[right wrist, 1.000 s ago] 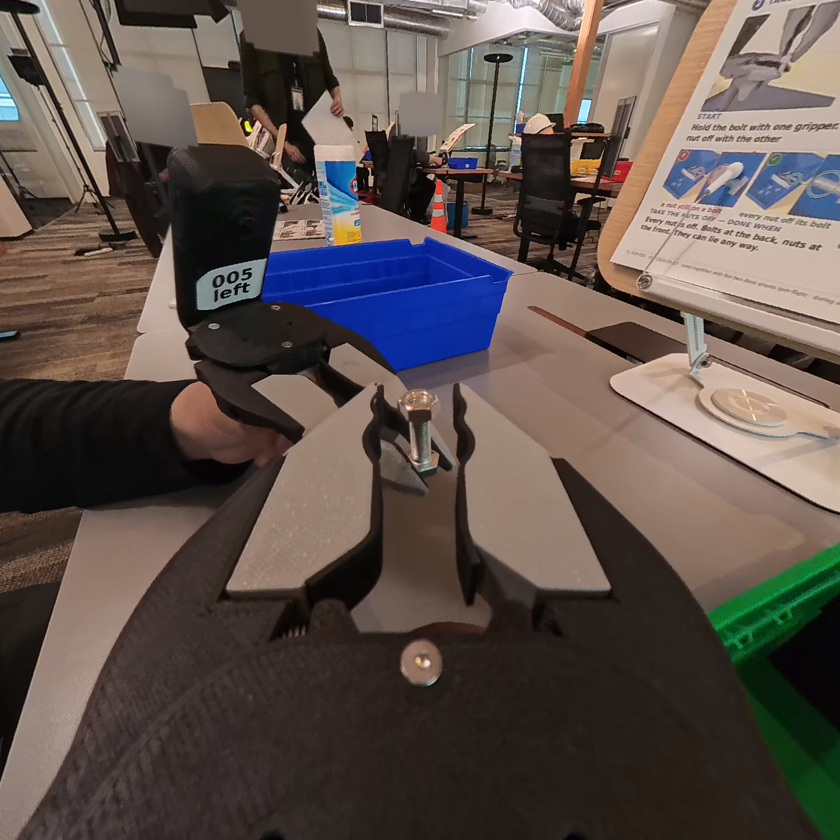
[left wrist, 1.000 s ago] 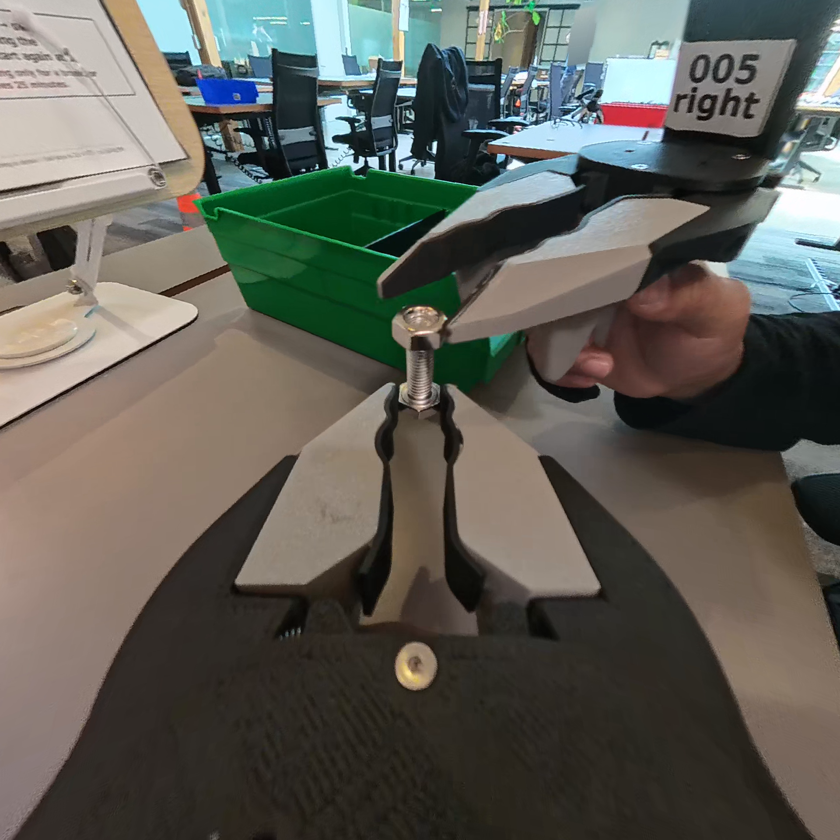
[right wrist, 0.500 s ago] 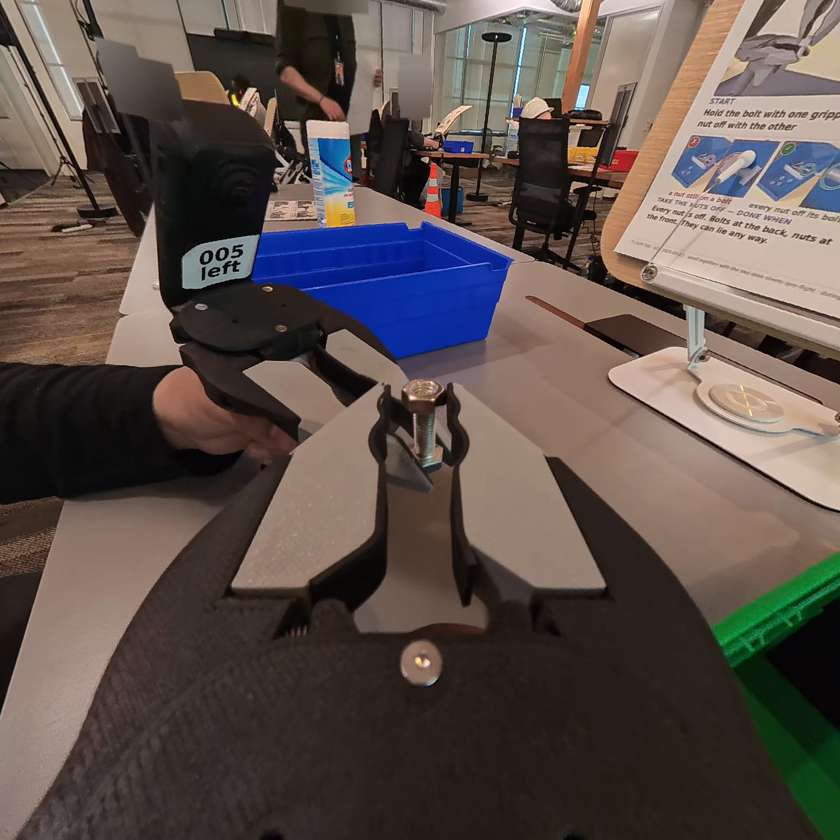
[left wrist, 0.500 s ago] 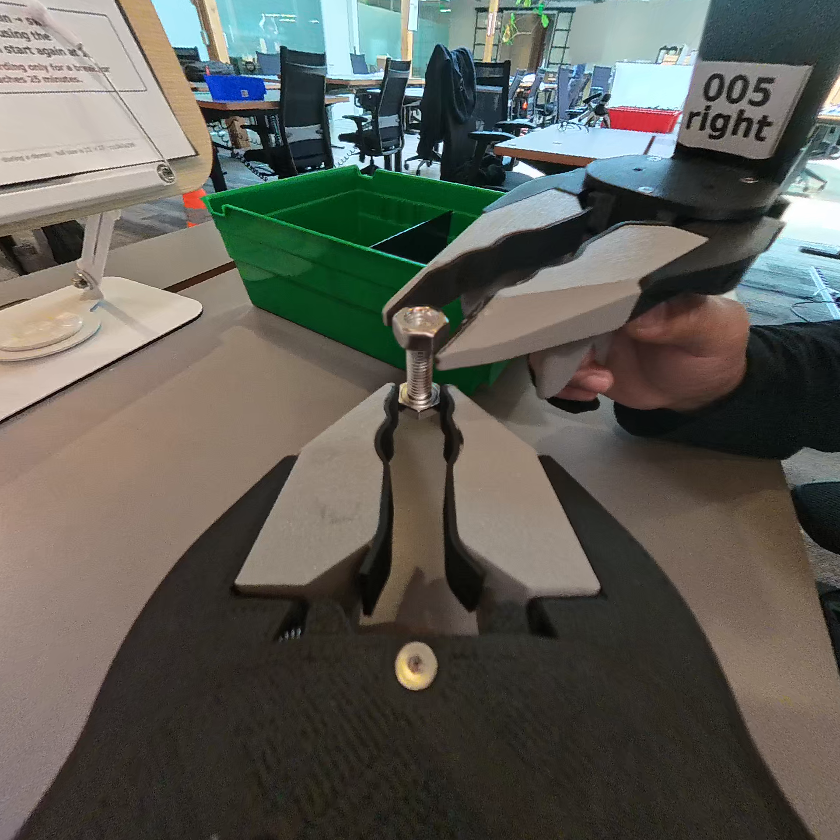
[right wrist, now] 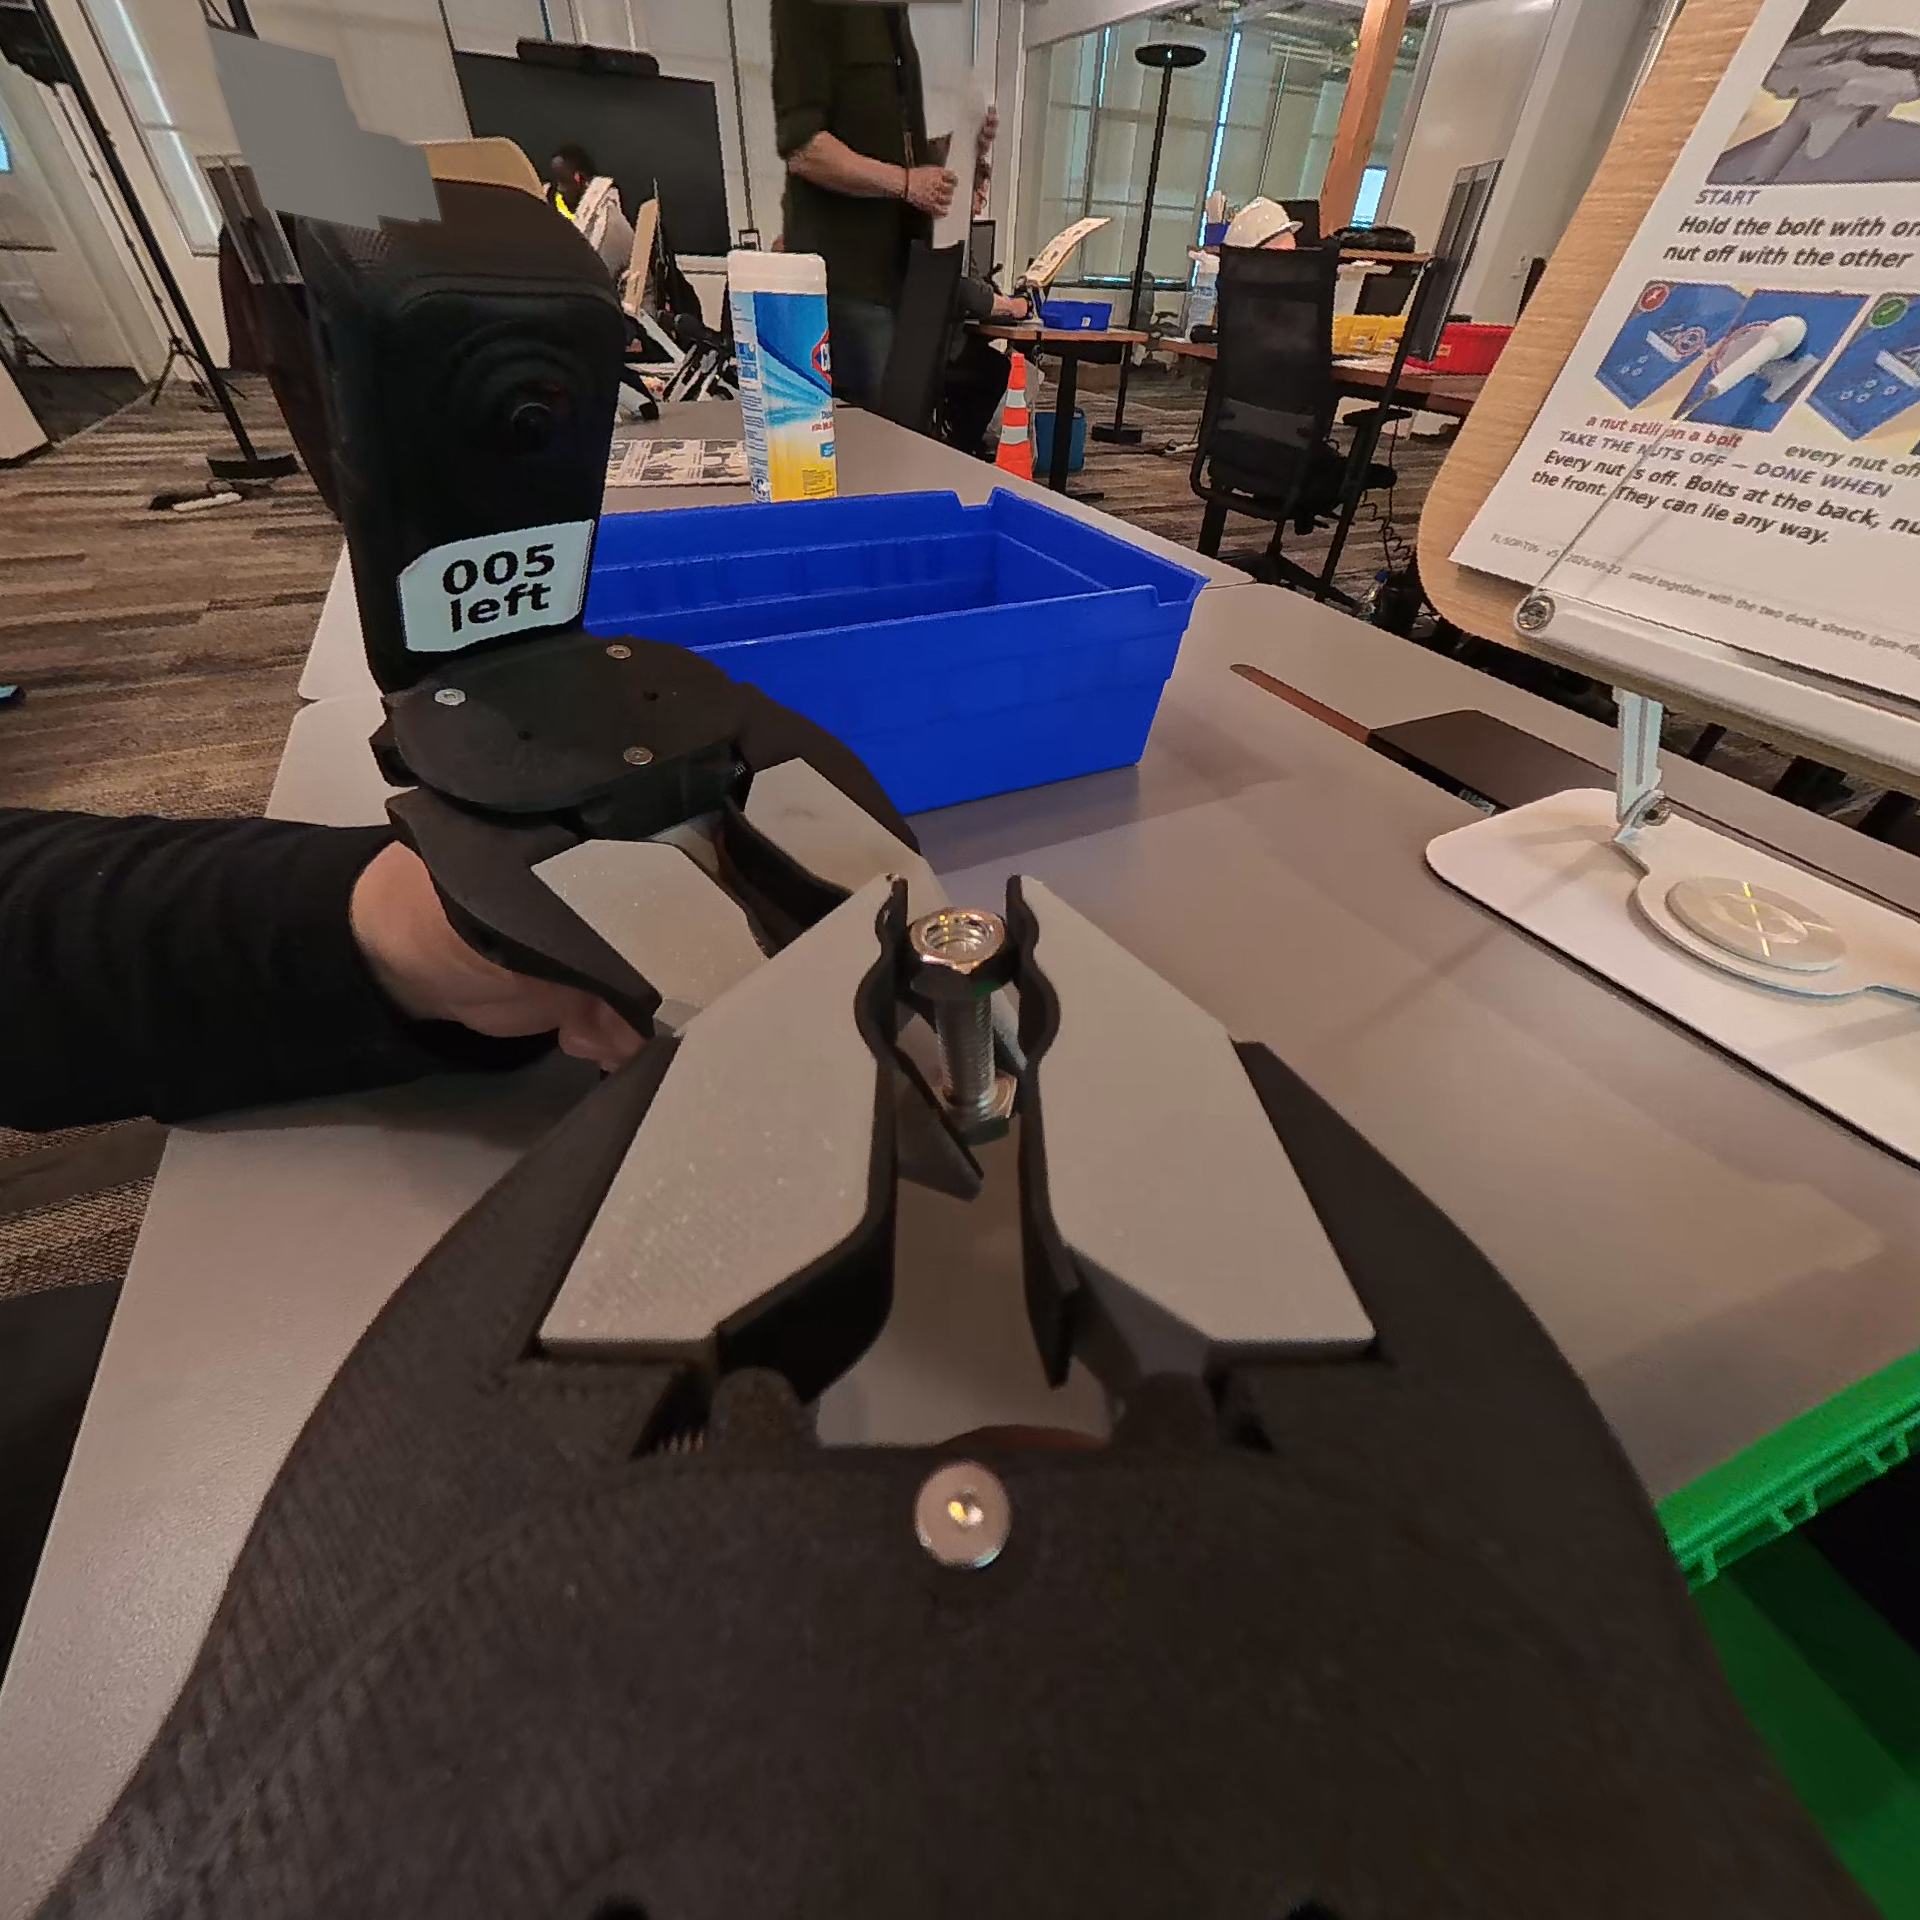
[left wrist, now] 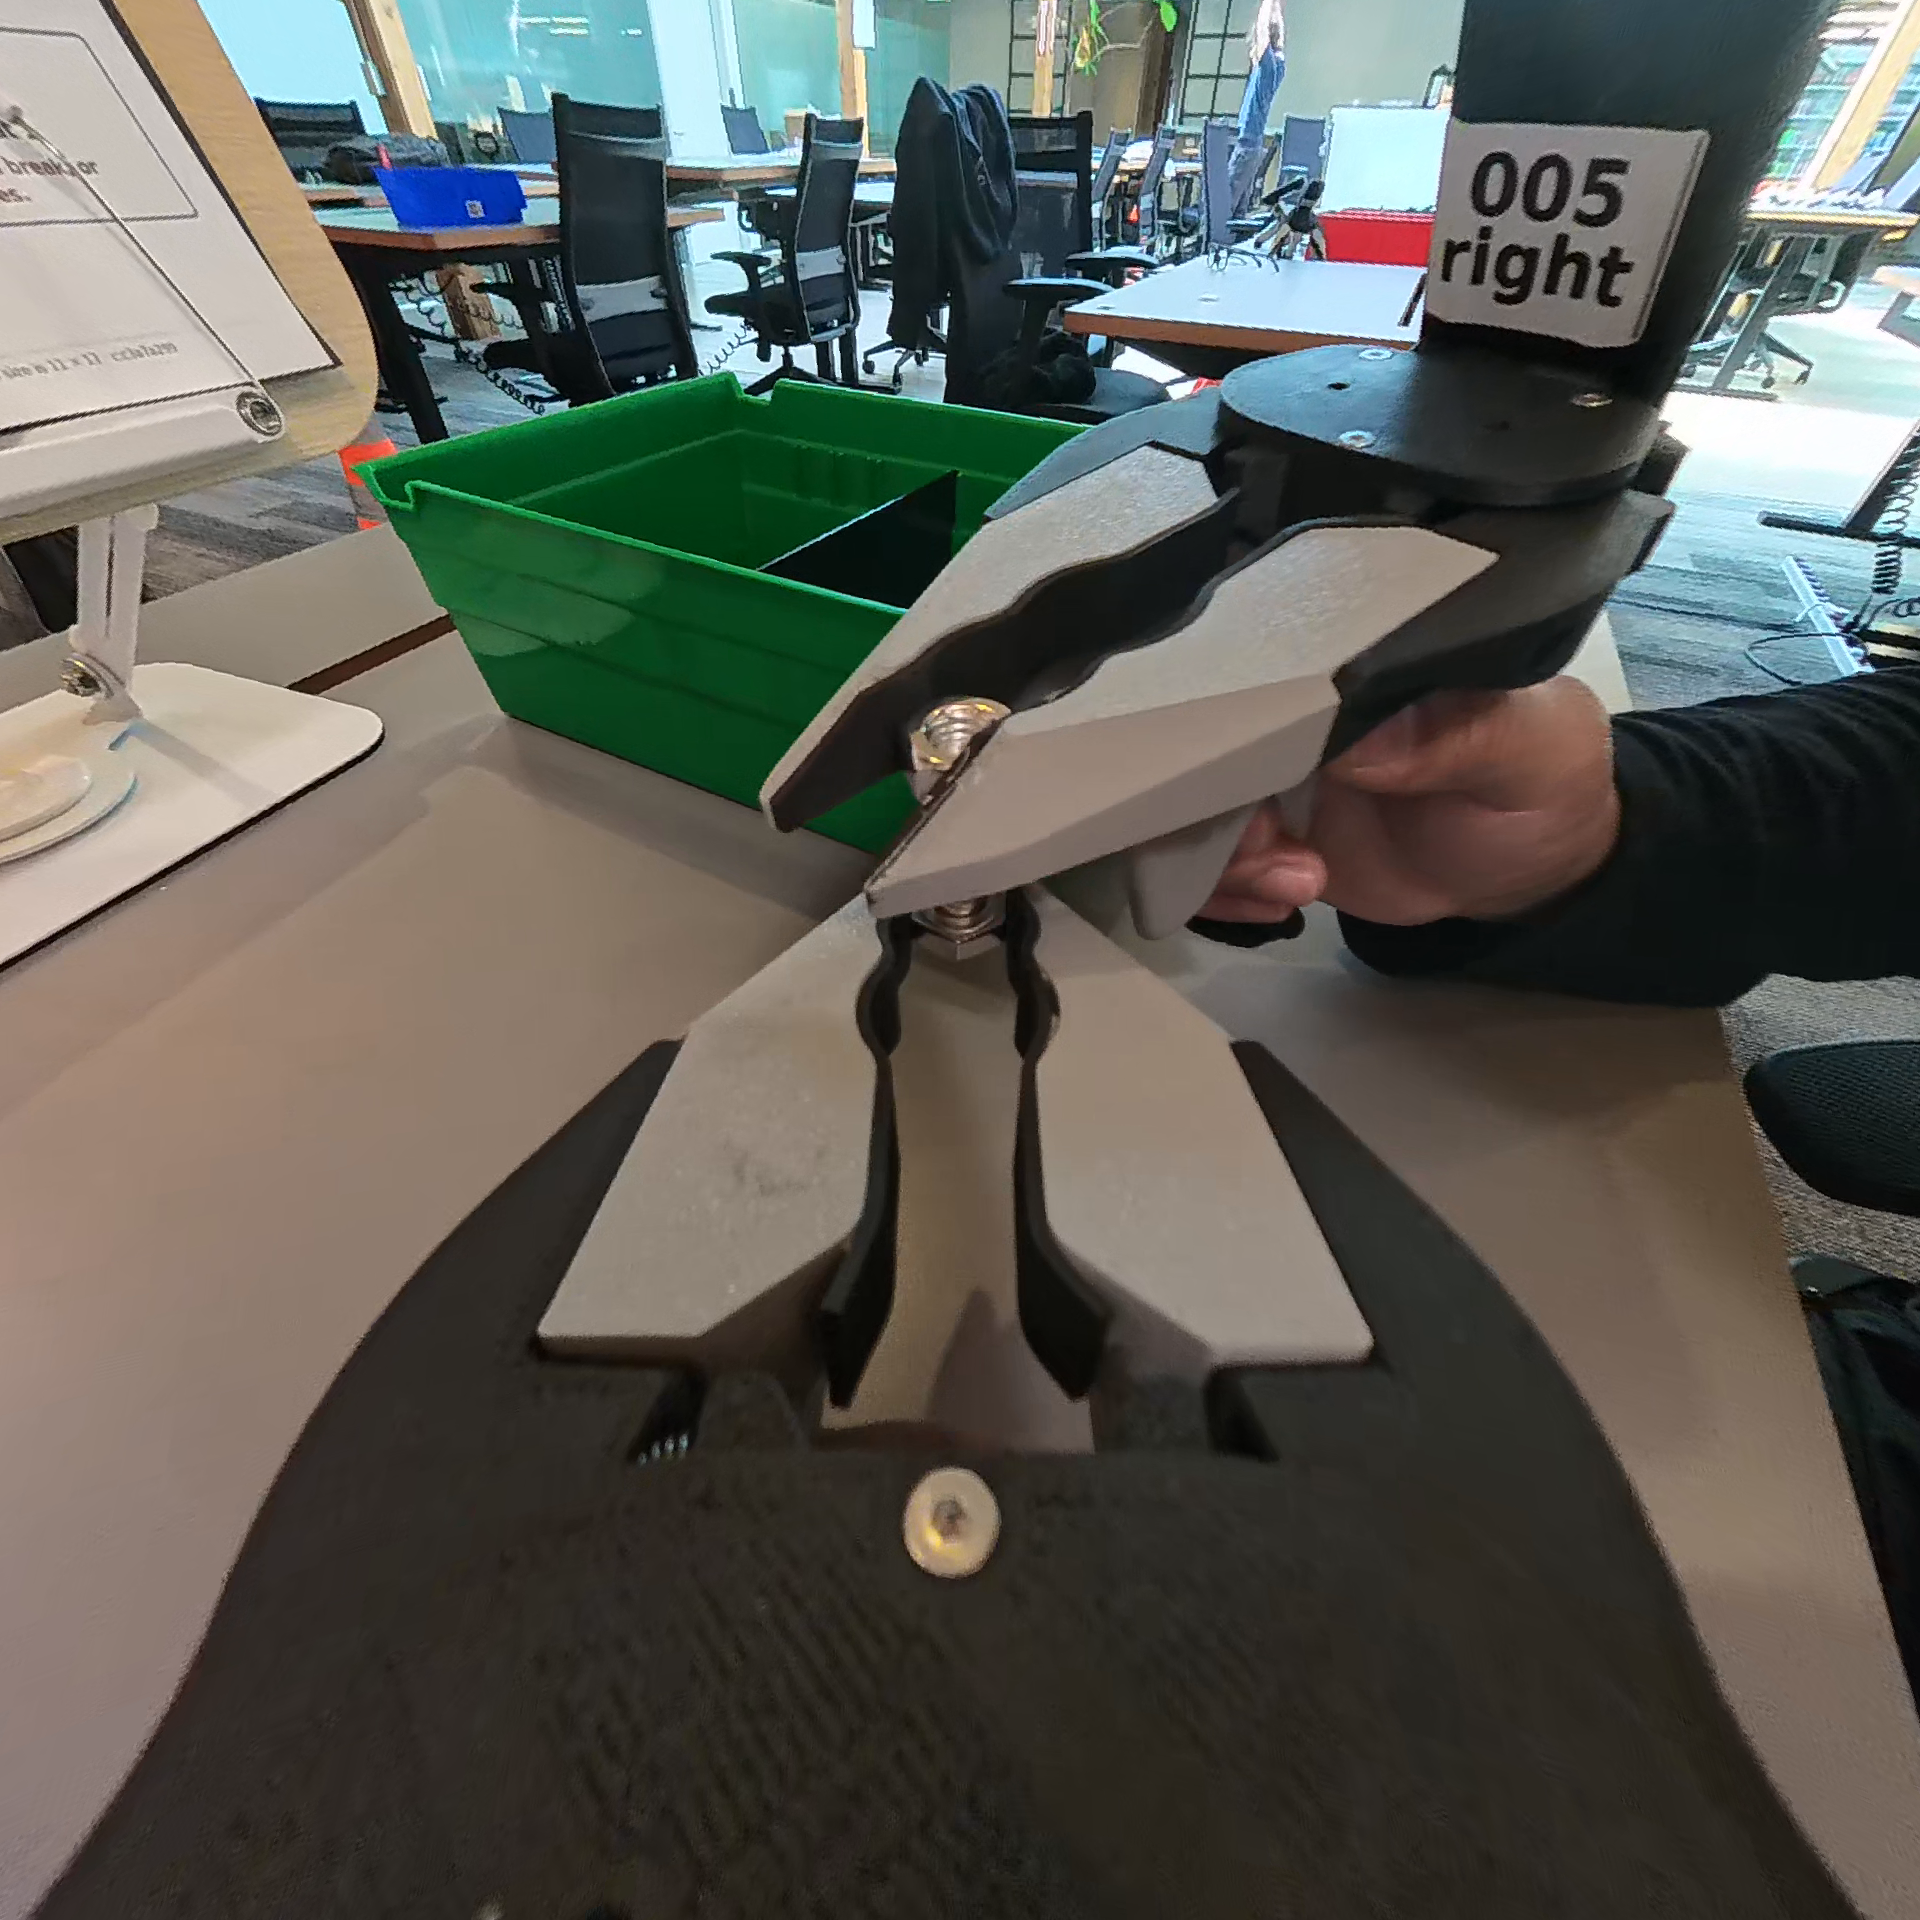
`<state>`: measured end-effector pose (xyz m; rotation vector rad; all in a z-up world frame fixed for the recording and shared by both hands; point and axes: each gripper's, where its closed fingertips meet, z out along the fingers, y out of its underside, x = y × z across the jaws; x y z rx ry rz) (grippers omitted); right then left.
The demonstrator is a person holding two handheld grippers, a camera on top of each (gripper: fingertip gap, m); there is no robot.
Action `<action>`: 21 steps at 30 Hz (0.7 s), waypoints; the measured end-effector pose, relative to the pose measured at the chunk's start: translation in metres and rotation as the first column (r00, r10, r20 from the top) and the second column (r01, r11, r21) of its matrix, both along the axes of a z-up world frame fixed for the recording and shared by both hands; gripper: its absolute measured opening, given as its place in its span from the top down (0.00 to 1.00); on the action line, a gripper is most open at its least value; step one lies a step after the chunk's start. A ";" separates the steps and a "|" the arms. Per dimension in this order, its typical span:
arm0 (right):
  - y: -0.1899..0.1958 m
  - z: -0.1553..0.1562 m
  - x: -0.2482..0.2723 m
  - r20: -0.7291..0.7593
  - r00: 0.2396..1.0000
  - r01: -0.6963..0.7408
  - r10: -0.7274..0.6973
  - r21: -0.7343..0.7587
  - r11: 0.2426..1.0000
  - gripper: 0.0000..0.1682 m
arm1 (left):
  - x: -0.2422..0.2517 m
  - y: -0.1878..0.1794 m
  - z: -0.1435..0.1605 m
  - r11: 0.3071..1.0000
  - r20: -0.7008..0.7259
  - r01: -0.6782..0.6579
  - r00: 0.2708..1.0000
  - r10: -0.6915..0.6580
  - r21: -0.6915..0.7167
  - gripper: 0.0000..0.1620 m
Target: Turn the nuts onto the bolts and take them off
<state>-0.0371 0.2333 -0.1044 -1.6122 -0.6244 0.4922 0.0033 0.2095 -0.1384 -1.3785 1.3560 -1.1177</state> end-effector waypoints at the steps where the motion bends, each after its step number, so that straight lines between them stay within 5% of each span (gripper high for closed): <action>1: 0.000 0.000 0.000 0.004 1.000 0.004 -0.004 0.003 1.000 0.91 | 0.000 0.000 0.000 1.000 0.000 -0.001 1.000 0.001 0.001 0.91; 21: 0.002 0.001 0.008 0.021 0.999 0.045 -0.046 0.021 0.999 0.87 | -0.008 0.028 -0.007 0.993 -0.021 -0.106 0.994 0.104 -0.058 0.91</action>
